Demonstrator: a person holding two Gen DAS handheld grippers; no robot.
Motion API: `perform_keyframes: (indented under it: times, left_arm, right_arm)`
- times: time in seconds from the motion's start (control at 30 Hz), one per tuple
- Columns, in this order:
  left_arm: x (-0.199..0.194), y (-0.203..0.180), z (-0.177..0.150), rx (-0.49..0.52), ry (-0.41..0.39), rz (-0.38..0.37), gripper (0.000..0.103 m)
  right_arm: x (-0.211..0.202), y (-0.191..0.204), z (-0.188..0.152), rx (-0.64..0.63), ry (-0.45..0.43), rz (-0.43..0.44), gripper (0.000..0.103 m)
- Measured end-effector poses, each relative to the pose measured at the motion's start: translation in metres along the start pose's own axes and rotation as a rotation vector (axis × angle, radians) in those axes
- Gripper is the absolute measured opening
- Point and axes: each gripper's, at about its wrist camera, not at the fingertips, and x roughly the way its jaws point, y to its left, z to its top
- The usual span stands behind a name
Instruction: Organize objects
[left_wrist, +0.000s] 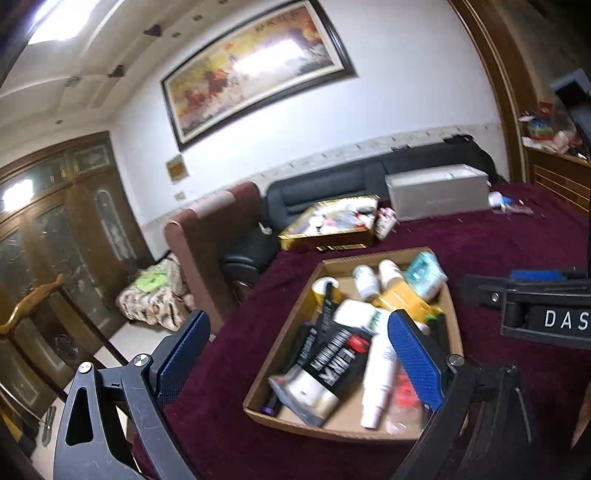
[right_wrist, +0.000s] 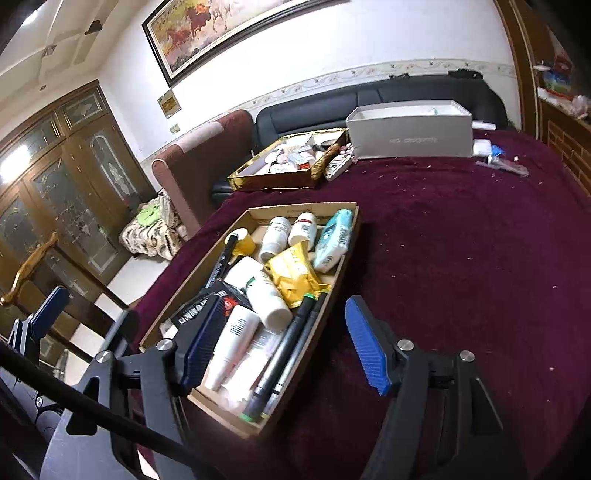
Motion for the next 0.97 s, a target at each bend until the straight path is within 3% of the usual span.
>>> perform_keyframes:
  times: [0.23,0.43,0.67,0.97]
  left_arm:
    - [0.002,-0.009,0.001,-0.046,0.066,-0.074,0.095]
    - [0.015,-0.009,0.001,-0.106,0.125,-0.135,0.095]
    - [0.023,-0.007,0.000,-0.191,0.162,-0.275,0.095]
    - [0.037,0.006,-0.003,-0.264,0.187,-0.294,0.095]
  right_arm:
    - [-0.014,-0.008,-0.012,-0.038,-0.049,-0.078,0.075]
    - [-0.017,-0.022,-0.019,-0.010,-0.057,-0.084,0.075]
    - [-0.026,-0.027,-0.020,-0.027,-0.103,-0.132,0.075]
    - [-0.022,-0.033,-0.023,-0.058,-0.125,-0.231,0.075]
